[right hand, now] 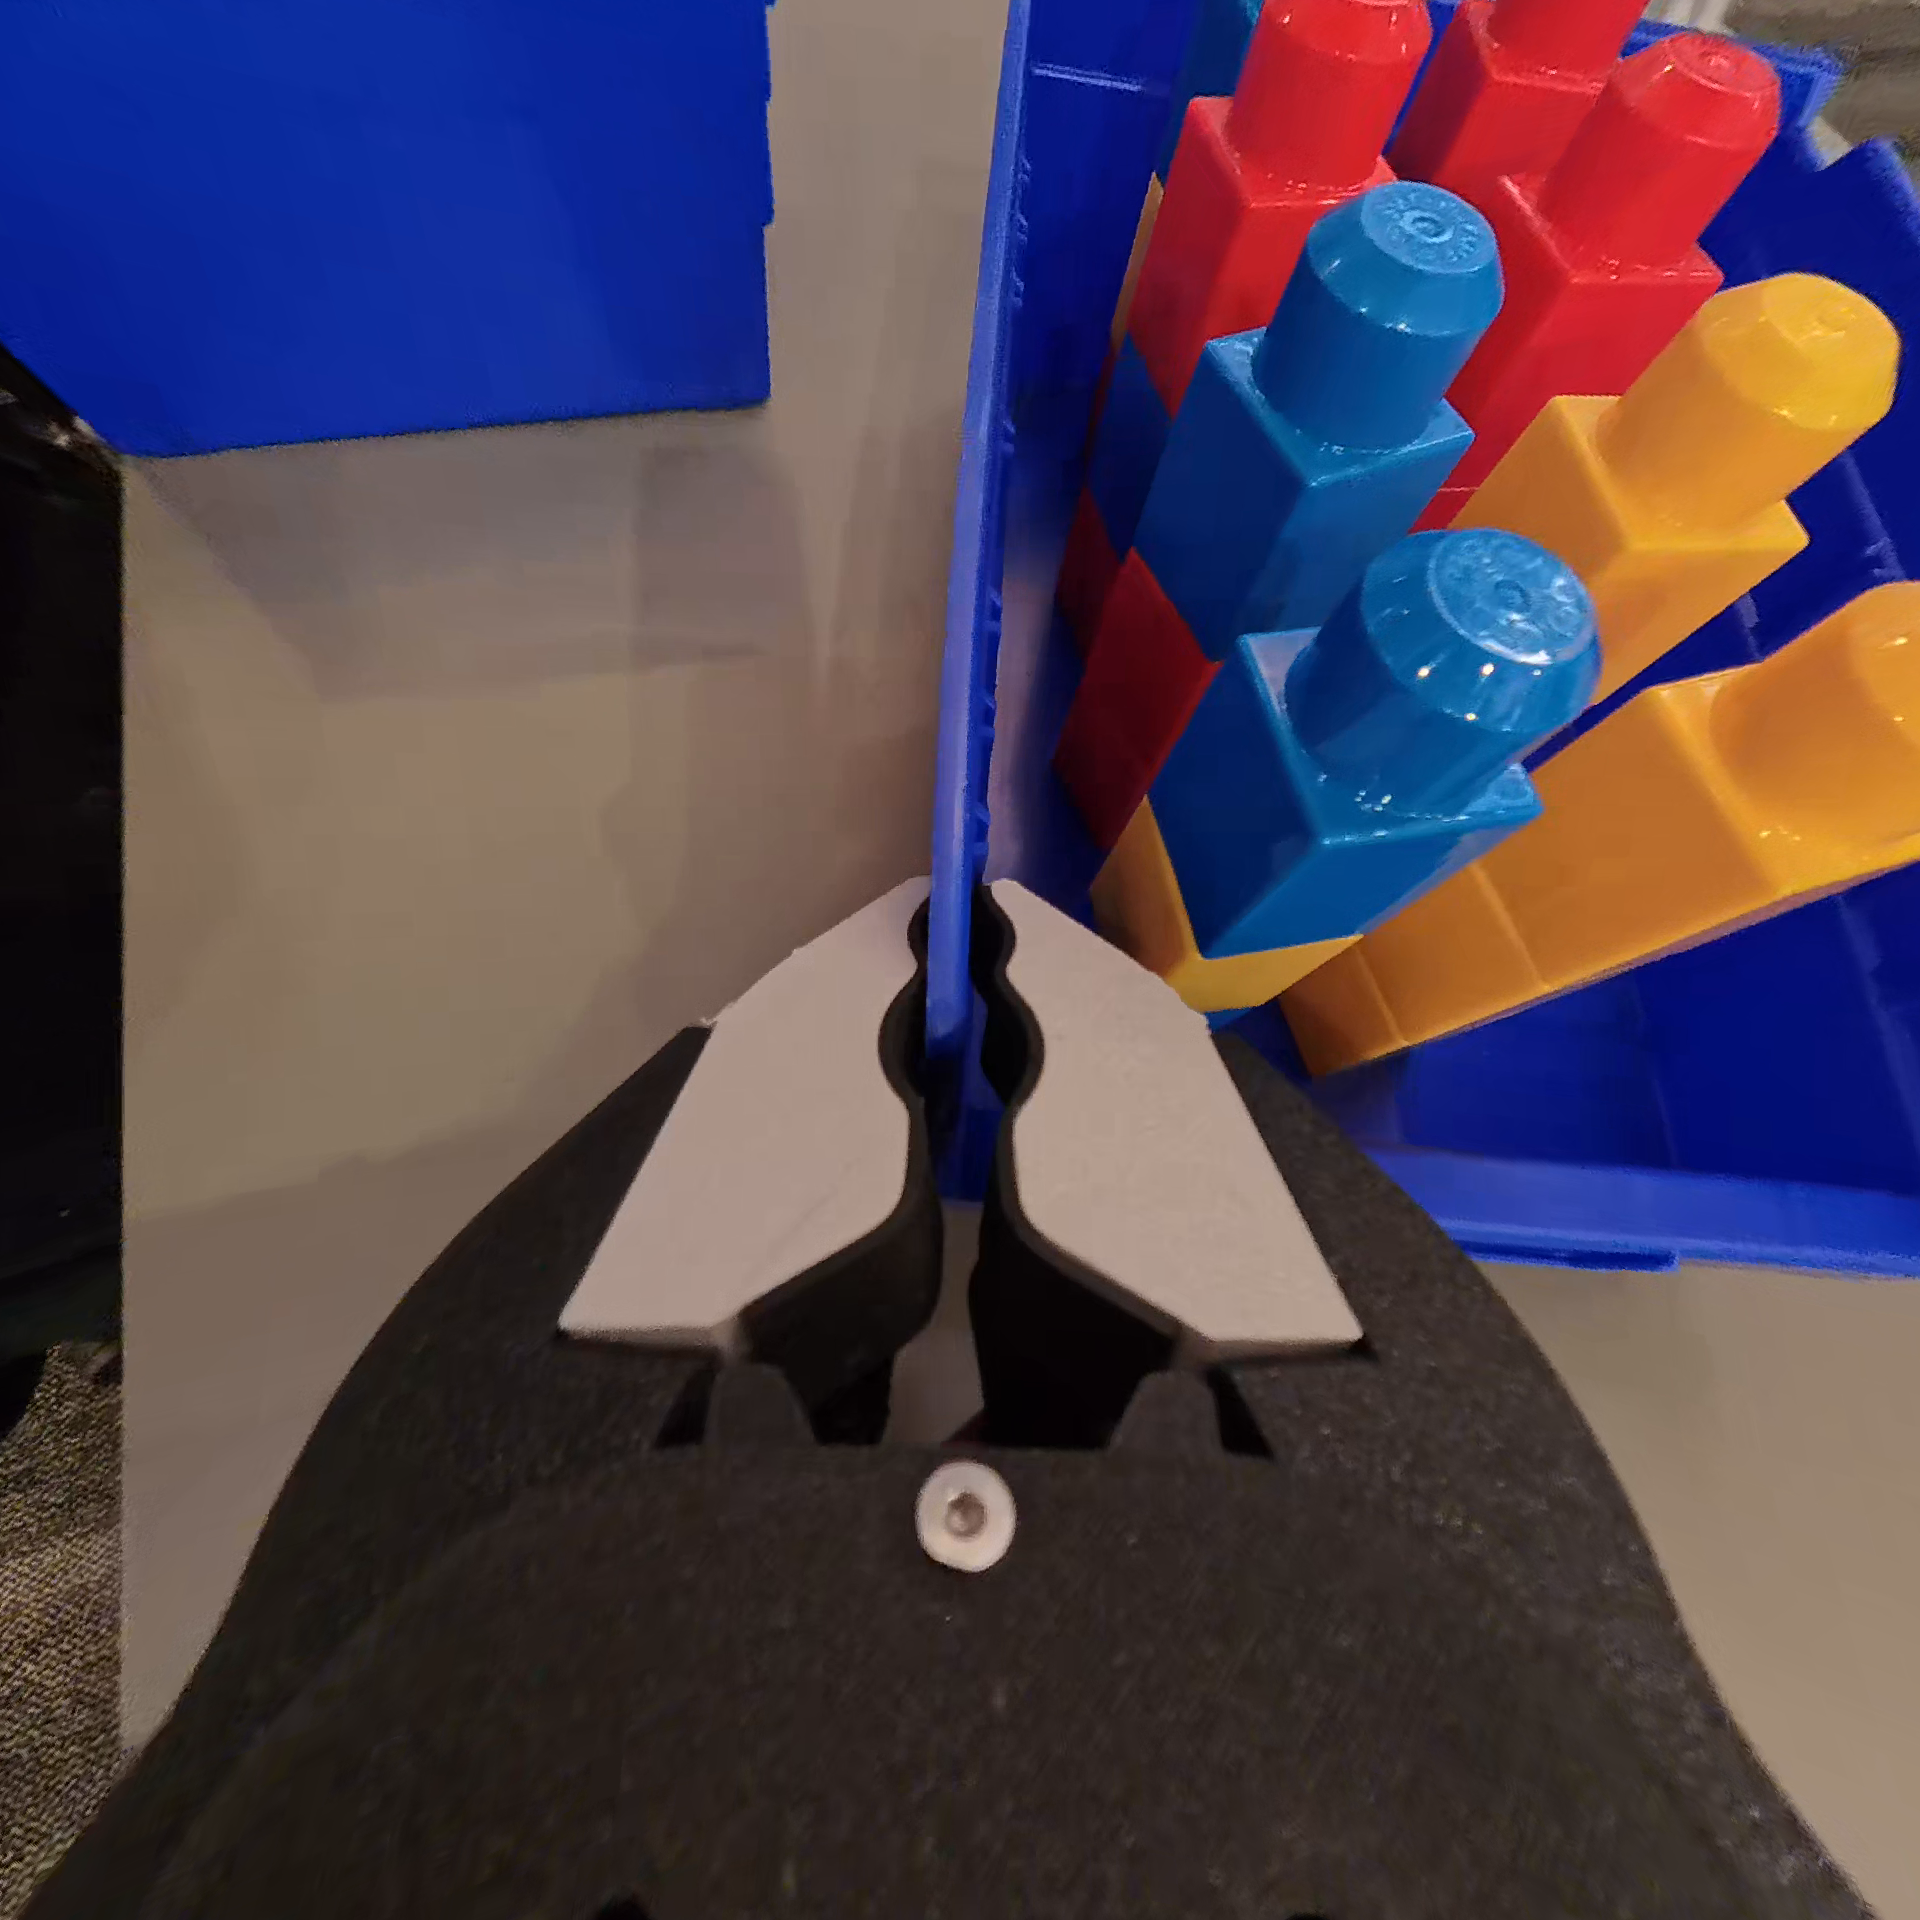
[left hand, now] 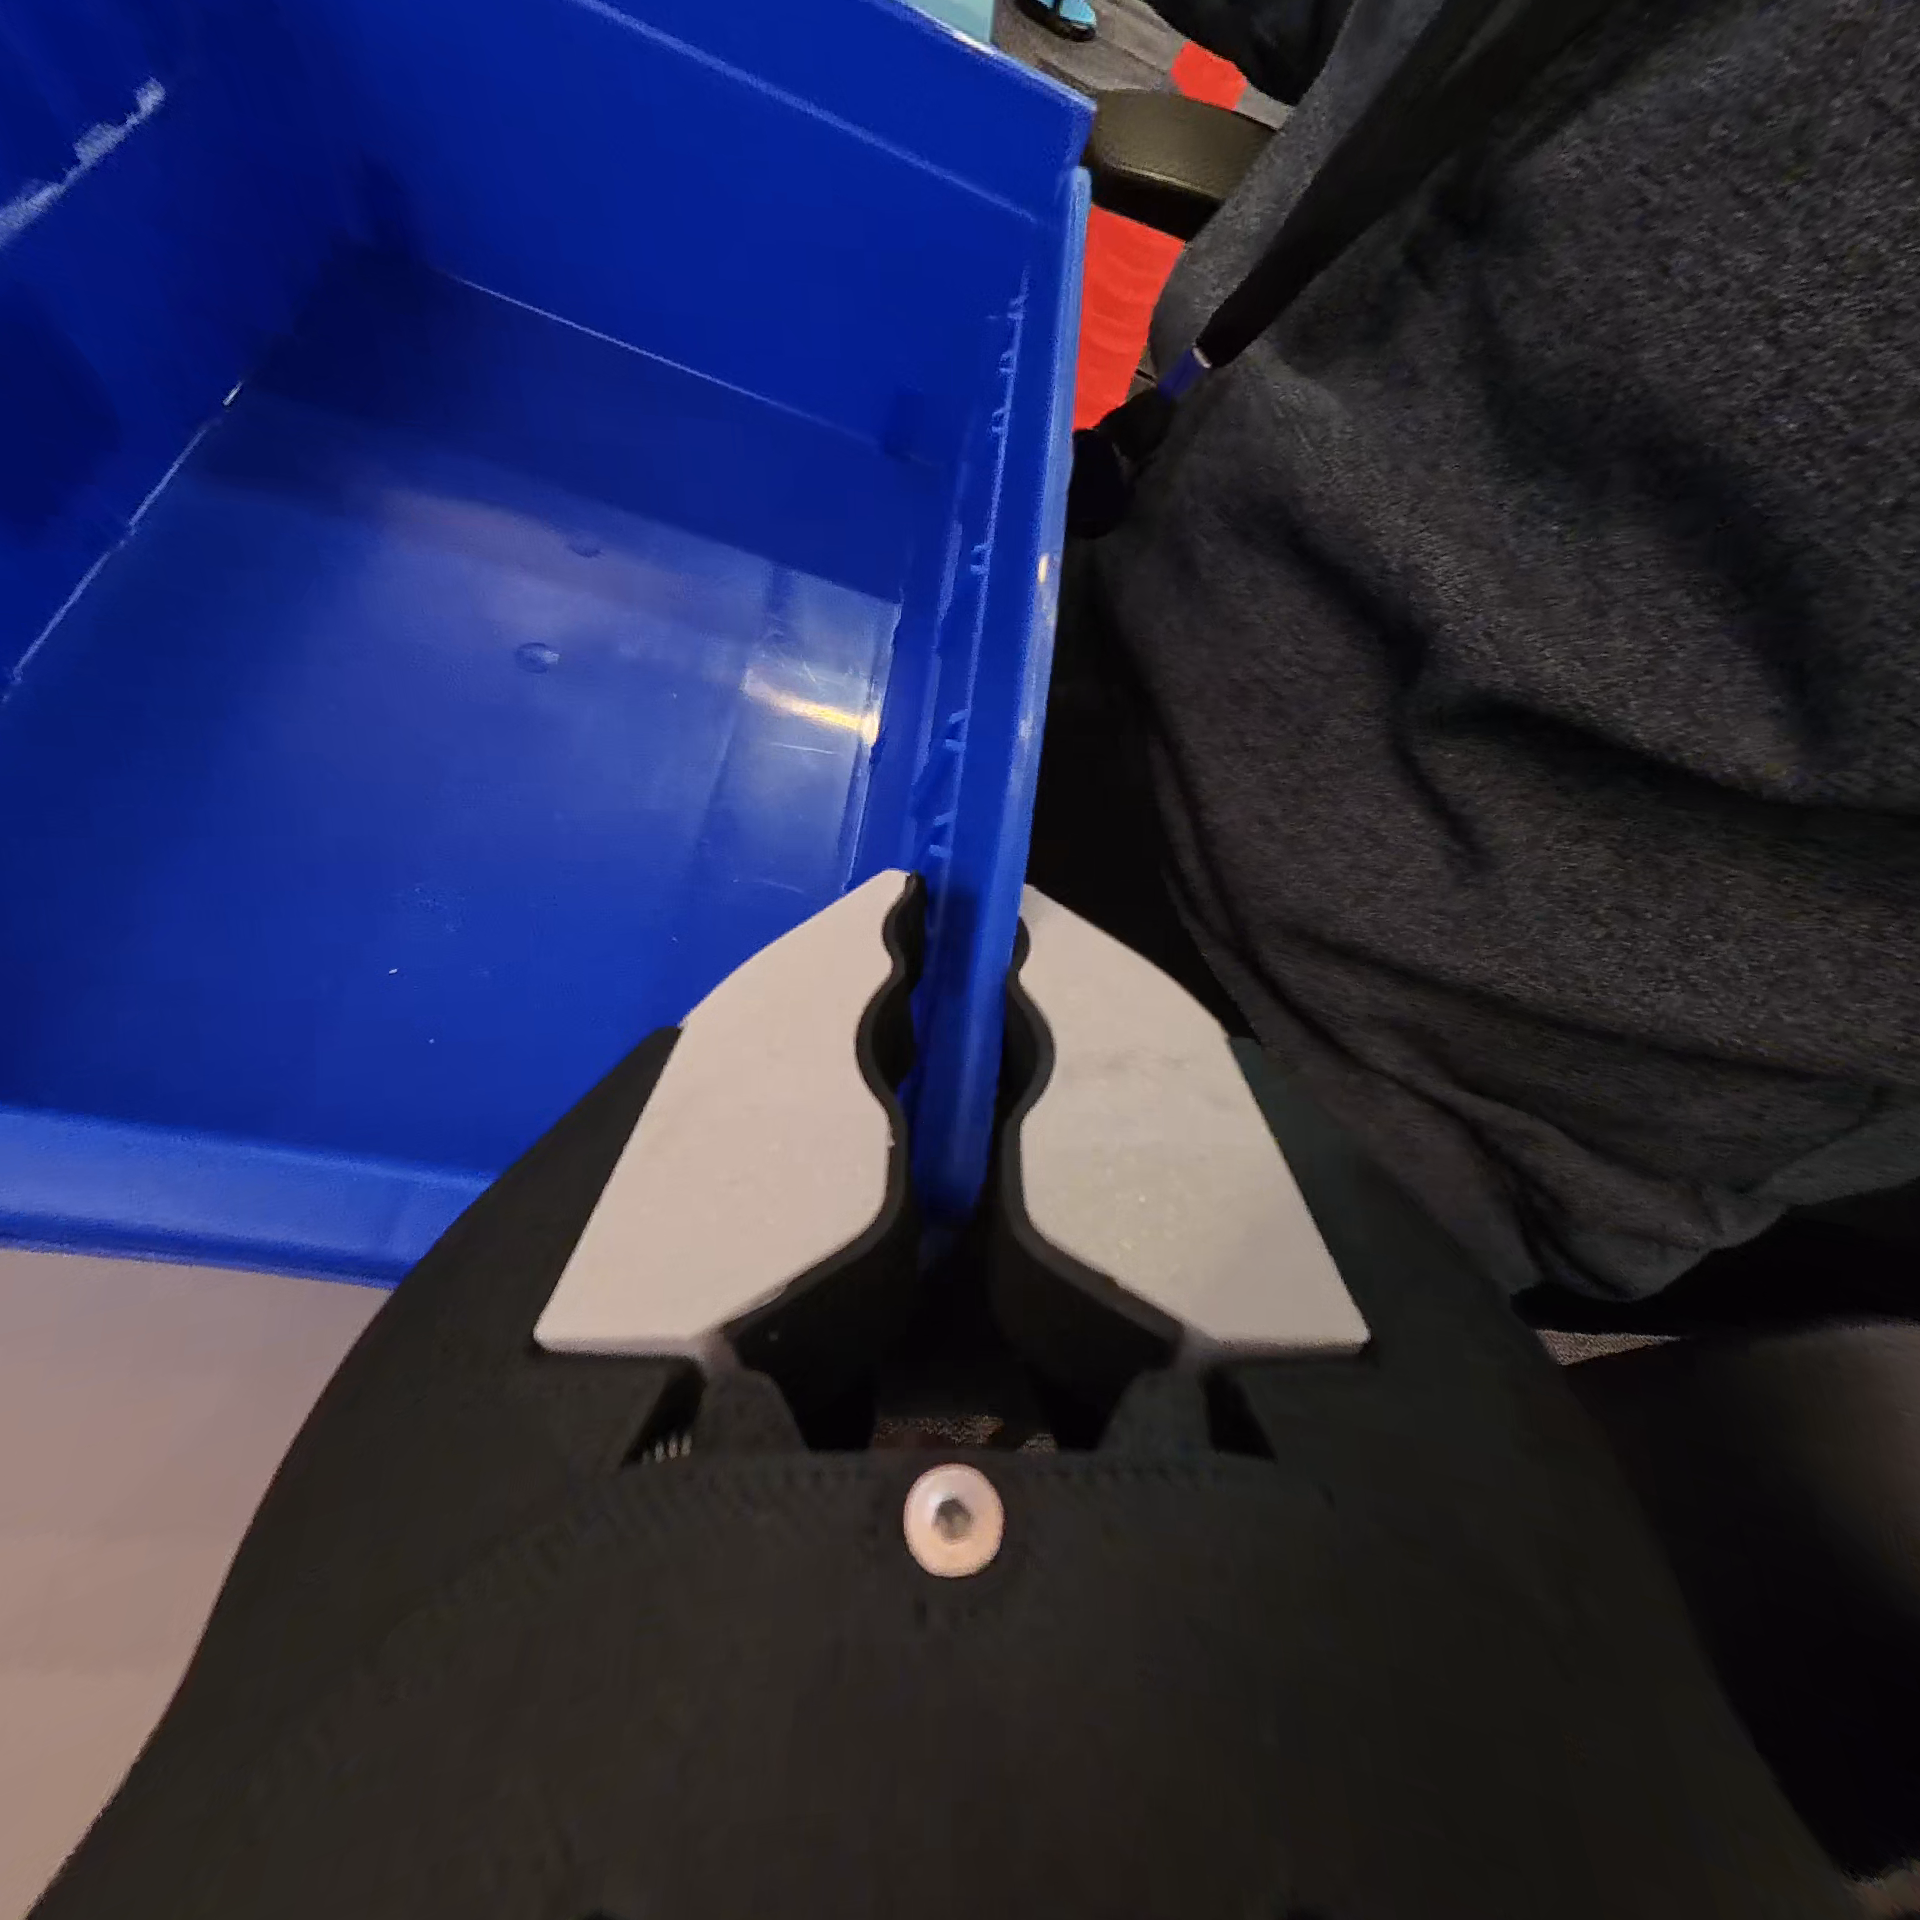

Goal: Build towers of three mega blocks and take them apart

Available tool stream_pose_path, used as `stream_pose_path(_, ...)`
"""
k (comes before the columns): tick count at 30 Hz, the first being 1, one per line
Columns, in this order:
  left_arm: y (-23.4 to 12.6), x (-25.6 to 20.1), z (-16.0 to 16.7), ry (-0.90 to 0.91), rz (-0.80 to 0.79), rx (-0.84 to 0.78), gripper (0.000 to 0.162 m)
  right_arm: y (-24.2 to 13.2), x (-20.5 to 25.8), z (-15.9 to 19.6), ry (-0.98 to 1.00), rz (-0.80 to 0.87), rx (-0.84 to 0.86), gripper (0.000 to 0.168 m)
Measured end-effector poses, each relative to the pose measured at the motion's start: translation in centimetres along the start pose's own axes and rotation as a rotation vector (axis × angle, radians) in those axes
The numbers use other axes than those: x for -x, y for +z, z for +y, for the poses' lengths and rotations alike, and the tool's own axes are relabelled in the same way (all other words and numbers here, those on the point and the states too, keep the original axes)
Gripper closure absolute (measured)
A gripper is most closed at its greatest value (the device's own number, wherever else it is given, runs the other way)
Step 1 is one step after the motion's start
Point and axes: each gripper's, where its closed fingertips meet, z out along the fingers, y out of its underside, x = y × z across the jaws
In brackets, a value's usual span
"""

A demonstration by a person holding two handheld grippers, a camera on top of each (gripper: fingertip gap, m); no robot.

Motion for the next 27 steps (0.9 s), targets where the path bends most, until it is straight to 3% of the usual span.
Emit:
stream_pose_path(10, 2.1, -3.3, -0.1, 0.037, 0.06, 0.015, 0.15, 2.0, 3.9, -2.0, -0.072, -0.131, -0.03, 0.164)
stream_pose_path(27, 5.0, -6.3, -0.9, 0.063, 0.08, 0.008, 0.149, 2.5, 6.0, -2.6, -0.135, -0.13, -0.016, 0.163)
